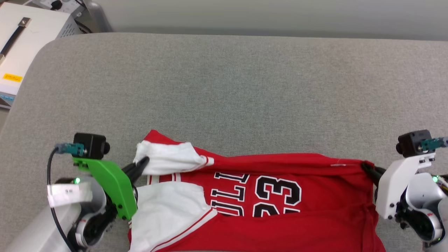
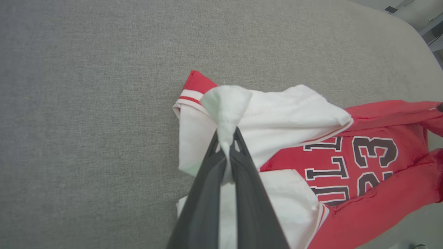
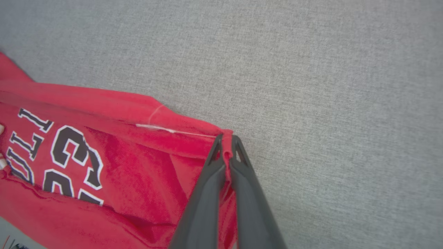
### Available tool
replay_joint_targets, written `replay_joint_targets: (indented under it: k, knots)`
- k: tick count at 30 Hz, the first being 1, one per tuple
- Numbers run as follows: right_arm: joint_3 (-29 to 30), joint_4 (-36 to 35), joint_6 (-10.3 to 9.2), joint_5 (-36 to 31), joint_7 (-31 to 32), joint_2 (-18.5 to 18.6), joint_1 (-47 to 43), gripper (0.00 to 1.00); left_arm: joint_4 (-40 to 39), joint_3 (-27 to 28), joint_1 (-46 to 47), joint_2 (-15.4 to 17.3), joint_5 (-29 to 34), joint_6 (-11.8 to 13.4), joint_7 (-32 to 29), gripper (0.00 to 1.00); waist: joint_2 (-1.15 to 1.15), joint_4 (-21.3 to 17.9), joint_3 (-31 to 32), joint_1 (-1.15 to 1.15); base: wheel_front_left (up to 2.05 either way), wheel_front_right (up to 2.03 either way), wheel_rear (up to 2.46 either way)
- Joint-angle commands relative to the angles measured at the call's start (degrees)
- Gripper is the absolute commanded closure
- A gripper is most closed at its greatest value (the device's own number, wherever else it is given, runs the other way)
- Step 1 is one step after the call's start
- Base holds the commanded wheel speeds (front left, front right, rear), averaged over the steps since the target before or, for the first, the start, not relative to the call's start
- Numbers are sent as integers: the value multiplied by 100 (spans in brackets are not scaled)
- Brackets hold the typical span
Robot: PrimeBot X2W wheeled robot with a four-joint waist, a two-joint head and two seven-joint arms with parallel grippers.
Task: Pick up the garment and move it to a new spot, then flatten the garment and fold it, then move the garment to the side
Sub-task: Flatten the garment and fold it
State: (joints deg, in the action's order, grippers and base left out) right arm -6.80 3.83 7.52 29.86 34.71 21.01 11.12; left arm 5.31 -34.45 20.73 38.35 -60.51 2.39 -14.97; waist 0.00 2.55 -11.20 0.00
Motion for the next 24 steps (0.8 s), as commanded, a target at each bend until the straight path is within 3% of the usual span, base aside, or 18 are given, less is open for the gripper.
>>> replay_joint_targets:
  k: [1,10,15,19,20,21,22,23,24]
  knots:
    - [-6,-51,-3,-51,-97,-34,-209,100,-146,14,-275,55,-65,108,83,100,0,38,202,0,0,0,0]
    - [64,43,-3,-20,-751,-332,-1069,100,-662,-85,-1576,57,-319,667,296,100,0,-23,427,0,0,0,0]
    - [227,309,-3,-14,-1007,-514,-1407,100,-434,-165,-1892,-59,-382,749,398,100,0,-64,461,0,0,0,0]
    - [253,473,-3,16,-1070,-618,-1509,100,-157,-229,-1896,-198,-436,656,402,100,0,-83,452,0,0,0,0]
    - [243,499,-3,37,-1087,-650,-1525,78,-88,-243,-1875,-231,-433,626,412,100,0,-85,448,0,0,0,0]
    - [229,535,-3,43,-1106,-676,-1544,51,-1,-269,-1845,-277,-416,593,428,80,0,-88,444,0,0,0,0]
    - [224,560,-3,50,-1136,-700,-1556,0,68,-288,-1818,-323,-405,565,445,55,0,-88,443,0,0,0,0]
    - [229,571,-3,64,-1201,-737,-1567,0,141,-312,-1779,-380,-376,559,468,11,0,-84,443,0,0,0,0]
    - [237,569,-3,56,-1282,-760,-1577,0,173,-323,-1740,-450,-369,548,497,0,0,-77,446,0,0,0,0]
